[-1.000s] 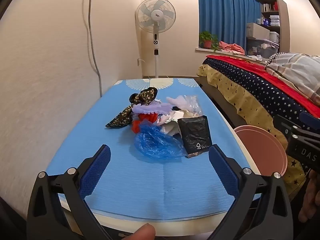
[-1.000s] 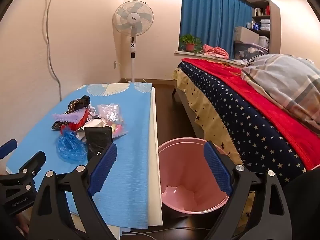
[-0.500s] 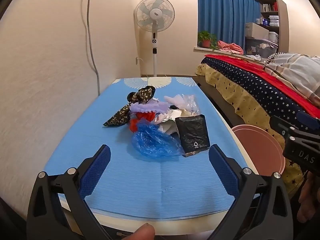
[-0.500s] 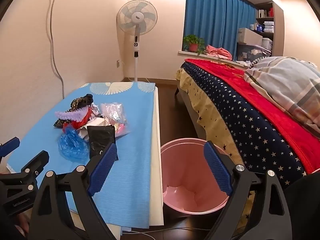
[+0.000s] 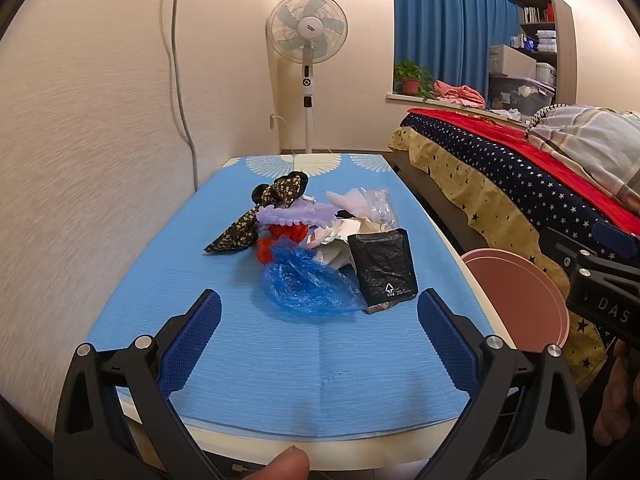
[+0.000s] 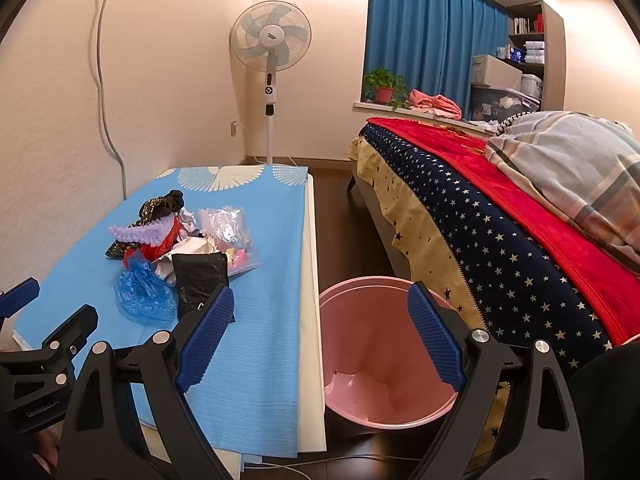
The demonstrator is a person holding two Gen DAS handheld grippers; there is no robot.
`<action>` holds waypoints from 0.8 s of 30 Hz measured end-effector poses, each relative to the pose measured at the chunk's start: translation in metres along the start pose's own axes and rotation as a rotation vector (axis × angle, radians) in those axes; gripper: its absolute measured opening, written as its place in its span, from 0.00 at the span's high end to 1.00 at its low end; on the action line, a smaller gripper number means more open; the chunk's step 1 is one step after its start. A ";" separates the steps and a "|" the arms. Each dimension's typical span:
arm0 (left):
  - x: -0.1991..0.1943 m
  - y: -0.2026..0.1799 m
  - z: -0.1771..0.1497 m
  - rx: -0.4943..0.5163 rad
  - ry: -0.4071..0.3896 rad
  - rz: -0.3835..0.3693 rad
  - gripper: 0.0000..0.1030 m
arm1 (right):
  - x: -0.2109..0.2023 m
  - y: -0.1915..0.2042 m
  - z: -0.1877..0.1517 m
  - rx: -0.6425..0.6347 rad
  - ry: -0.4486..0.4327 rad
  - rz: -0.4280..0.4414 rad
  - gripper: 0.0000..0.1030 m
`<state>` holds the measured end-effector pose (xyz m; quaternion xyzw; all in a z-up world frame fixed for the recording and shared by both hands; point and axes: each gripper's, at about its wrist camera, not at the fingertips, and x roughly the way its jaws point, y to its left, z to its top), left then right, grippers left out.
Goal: Collect trash
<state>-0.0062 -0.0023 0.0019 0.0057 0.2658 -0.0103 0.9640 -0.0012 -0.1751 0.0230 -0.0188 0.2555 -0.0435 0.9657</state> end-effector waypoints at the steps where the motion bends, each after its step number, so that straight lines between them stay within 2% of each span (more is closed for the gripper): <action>1: -0.001 -0.001 0.000 0.002 0.000 0.001 0.07 | 0.000 0.001 0.000 0.001 0.000 -0.001 0.16; 24: 0.004 0.001 0.002 0.000 0.004 -0.008 0.07 | -0.003 0.003 0.000 -0.008 -0.006 0.013 0.15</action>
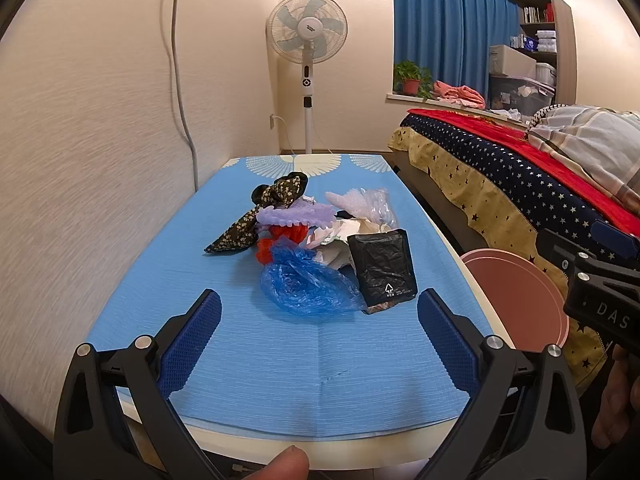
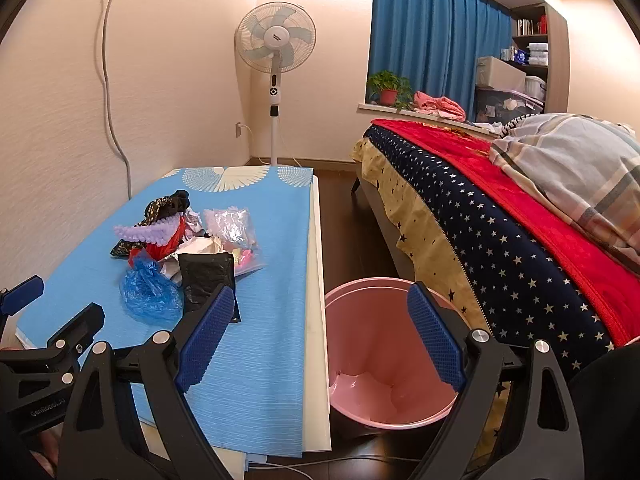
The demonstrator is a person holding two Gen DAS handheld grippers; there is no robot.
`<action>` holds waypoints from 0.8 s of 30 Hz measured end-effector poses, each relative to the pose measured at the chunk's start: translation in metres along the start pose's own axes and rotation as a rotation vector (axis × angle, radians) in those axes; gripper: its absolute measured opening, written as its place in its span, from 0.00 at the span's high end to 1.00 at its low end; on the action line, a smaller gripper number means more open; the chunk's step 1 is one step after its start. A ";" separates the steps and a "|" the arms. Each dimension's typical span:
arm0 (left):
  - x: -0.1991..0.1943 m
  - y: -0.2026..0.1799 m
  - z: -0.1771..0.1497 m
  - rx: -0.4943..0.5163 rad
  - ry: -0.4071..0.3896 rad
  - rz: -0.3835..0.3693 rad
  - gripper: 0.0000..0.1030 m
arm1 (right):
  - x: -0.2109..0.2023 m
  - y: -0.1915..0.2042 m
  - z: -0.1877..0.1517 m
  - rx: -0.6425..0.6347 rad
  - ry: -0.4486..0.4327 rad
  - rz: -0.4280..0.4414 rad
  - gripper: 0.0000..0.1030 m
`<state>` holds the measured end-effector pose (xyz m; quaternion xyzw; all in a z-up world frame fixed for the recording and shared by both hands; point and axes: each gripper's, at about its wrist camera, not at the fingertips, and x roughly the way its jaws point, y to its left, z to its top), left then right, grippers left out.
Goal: Collect trash
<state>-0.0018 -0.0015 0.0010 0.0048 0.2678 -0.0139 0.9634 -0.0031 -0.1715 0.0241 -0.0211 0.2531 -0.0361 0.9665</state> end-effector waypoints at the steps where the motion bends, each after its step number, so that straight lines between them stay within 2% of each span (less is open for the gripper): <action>1: 0.000 0.000 0.000 -0.001 0.000 0.000 0.07 | 0.000 0.000 0.000 0.000 0.000 0.000 0.15; 13: 0.000 0.000 0.000 -0.004 0.000 -0.002 0.07 | 0.000 0.001 0.000 -0.001 -0.001 0.001 0.16; 24: 0.000 0.003 -0.001 -0.049 0.020 -0.016 0.08 | -0.001 0.002 0.000 -0.003 -0.003 0.002 0.15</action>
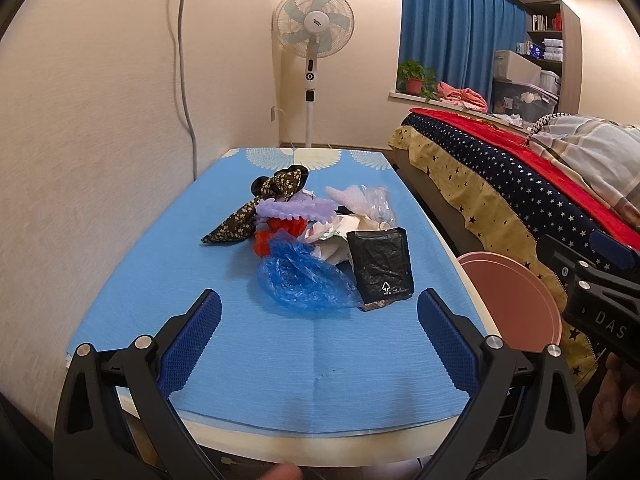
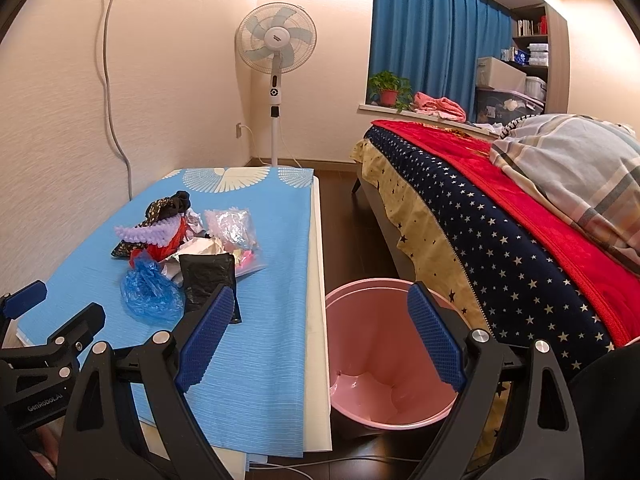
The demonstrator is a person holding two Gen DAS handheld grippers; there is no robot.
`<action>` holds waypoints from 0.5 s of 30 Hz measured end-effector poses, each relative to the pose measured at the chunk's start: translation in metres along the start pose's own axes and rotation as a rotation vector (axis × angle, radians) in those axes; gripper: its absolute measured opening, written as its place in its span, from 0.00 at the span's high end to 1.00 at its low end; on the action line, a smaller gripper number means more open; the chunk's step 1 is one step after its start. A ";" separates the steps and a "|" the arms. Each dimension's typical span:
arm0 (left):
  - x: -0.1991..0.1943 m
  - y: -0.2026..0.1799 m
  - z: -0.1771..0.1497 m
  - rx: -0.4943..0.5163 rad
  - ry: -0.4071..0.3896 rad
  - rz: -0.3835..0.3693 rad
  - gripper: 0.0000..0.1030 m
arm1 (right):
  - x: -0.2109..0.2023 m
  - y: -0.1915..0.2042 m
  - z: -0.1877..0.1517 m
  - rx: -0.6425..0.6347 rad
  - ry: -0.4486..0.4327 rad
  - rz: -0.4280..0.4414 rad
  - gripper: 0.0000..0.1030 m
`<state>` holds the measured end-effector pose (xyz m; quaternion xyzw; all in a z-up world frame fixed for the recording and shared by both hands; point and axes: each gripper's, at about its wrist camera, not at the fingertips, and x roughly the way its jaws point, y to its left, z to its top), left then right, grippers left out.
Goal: Collect trash
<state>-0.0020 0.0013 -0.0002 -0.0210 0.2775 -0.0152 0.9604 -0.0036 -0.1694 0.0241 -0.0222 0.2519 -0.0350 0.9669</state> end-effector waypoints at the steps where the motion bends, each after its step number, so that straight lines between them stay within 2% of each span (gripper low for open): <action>1: 0.000 0.000 0.000 -0.003 0.003 0.001 0.08 | 0.000 0.000 0.000 0.000 0.000 0.000 0.15; 15: -0.001 0.000 0.000 -0.005 0.010 -0.017 0.10 | -0.001 0.000 0.000 0.003 0.000 -0.001 0.16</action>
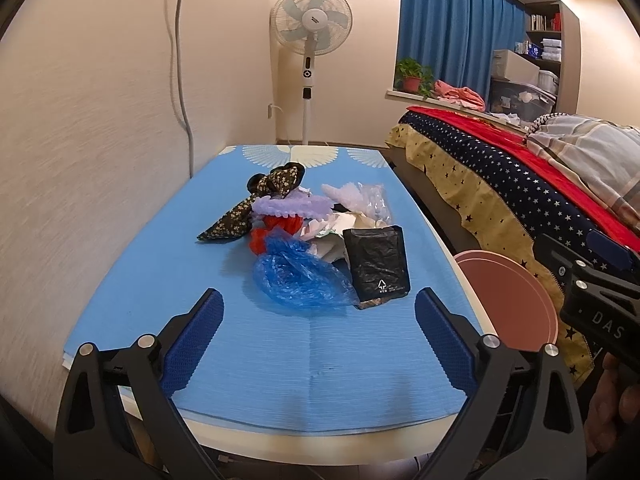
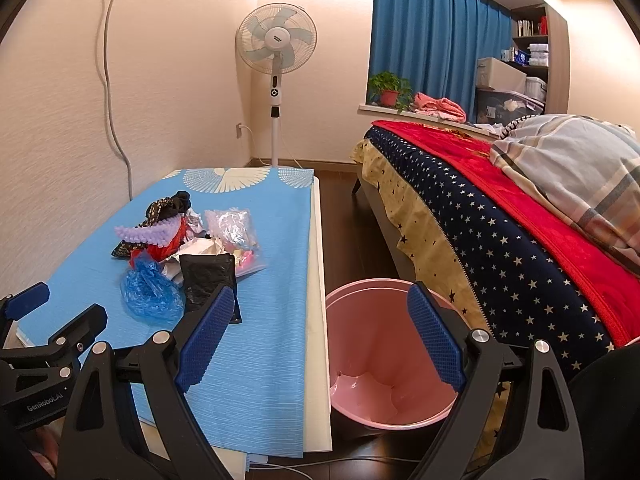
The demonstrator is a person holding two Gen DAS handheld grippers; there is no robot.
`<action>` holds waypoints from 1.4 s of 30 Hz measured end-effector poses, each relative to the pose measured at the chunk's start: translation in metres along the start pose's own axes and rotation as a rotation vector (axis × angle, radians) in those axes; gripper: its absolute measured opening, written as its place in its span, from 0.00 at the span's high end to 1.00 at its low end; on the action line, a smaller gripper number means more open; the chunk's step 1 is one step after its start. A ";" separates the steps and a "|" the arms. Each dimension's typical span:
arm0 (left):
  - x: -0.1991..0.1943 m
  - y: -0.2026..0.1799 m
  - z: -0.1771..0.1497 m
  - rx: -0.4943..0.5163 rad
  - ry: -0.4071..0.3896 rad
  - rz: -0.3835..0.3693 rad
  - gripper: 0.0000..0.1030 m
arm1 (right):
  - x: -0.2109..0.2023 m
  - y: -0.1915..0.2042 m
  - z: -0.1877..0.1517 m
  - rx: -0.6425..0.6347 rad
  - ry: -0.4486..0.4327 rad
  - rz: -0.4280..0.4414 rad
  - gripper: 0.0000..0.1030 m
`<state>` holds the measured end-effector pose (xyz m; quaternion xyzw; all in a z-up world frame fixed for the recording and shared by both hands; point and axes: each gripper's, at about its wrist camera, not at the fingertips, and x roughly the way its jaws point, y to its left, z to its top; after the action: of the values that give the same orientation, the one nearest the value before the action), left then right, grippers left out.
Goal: Collect trash
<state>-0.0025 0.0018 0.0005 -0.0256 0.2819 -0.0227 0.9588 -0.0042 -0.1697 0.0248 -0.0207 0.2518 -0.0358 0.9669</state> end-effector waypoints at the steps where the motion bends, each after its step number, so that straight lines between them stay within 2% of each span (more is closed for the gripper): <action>1: 0.000 0.000 0.000 0.000 0.001 0.000 0.10 | 0.000 0.000 0.000 0.001 0.000 0.000 0.16; 5: -0.001 -0.001 0.000 0.001 -0.004 0.006 0.14 | 0.001 0.000 0.000 0.004 0.003 0.006 0.16; 7: 0.000 0.000 0.000 0.000 -0.005 0.016 0.18 | 0.003 0.000 0.000 0.010 0.011 0.017 0.21; 9: 0.002 0.002 0.000 -0.008 -0.003 0.028 0.27 | 0.007 0.001 0.001 0.023 0.022 0.030 0.25; 14: 0.011 0.011 0.003 -0.043 0.002 0.070 0.45 | 0.024 0.005 0.003 0.057 0.046 0.097 0.45; 18: 0.024 0.022 0.008 -0.080 0.020 0.120 0.65 | 0.041 0.012 0.006 0.081 0.062 0.158 0.58; 21: 0.035 0.029 0.010 -0.107 0.032 0.158 0.69 | 0.057 0.018 0.007 0.101 0.086 0.195 0.65; 30: 0.074 0.035 0.008 -0.133 0.081 0.181 0.69 | 0.107 0.042 0.004 0.138 0.158 0.293 0.65; 38: 0.105 0.045 0.001 -0.189 0.137 0.173 0.69 | 0.144 0.050 -0.003 0.171 0.232 0.345 0.50; 42: 0.113 0.046 0.000 -0.193 0.146 0.161 0.69 | 0.155 0.056 -0.006 0.167 0.258 0.369 0.48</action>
<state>0.0937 0.0411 -0.0635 -0.0931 0.3527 0.0797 0.9277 0.1315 -0.1263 -0.0590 0.1105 0.3690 0.1183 0.9152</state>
